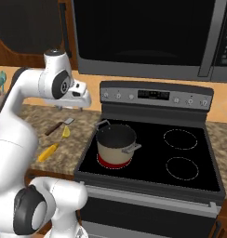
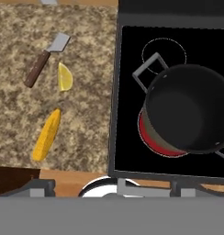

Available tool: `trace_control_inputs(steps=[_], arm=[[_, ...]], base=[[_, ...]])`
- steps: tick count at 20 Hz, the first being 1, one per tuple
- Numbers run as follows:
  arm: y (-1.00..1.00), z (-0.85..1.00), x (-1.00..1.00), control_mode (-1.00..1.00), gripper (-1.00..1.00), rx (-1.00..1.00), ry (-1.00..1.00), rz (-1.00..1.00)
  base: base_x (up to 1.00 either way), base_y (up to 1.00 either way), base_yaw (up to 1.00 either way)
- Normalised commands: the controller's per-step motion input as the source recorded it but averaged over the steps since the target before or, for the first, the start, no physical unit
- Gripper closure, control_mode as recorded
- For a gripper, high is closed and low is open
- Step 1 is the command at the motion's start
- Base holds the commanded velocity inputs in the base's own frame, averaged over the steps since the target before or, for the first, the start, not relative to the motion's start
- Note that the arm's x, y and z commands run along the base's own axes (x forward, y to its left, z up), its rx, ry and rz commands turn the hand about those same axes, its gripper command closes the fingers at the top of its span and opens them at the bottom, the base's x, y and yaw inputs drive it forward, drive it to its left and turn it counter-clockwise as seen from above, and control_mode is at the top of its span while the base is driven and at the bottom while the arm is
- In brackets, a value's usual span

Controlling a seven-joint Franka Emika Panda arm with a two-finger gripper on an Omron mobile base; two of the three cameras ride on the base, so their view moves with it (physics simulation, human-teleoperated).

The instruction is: Put the corn and lemon wedge in the pot. Retrieve the spatula and lightly stir the vegetables in the pot.

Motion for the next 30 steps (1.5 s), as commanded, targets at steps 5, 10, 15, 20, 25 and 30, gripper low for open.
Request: trace_control_inputs(steps=[5, 10, 15, 20, 25, 30], arm=[[0.65, -0.28, -0.09, -1.0, -1.0, 0.0, 0.11, 0.03], [0.7, -0.54, -0.04, -1.0, -1.0, 0.0, 0.18, 0.0], [0.69, -0.85, 0.0, -1.0, -1.0, -0.01, 0.15, 0.0], [0.54, -0.75, 0.02, -1.0, -1.0, -0.02, 0.03, -0.03], [0.11, -0.52, 0.05, -1.0, -1.0, -0.01, 0.0, -0.09], [0.0, -0.52, 0.33, -1.0, -1.0, -0.05, 0.0, -0.12]], base=[[0.0, 0.0, 0.0], [0.0, 0.0, 0.0], [0.0, 0.0, 0.0], [0.0, 0.0, 0.0], [0.0, 0.0, 0.0], [0.0, 0.0, 0.0]])
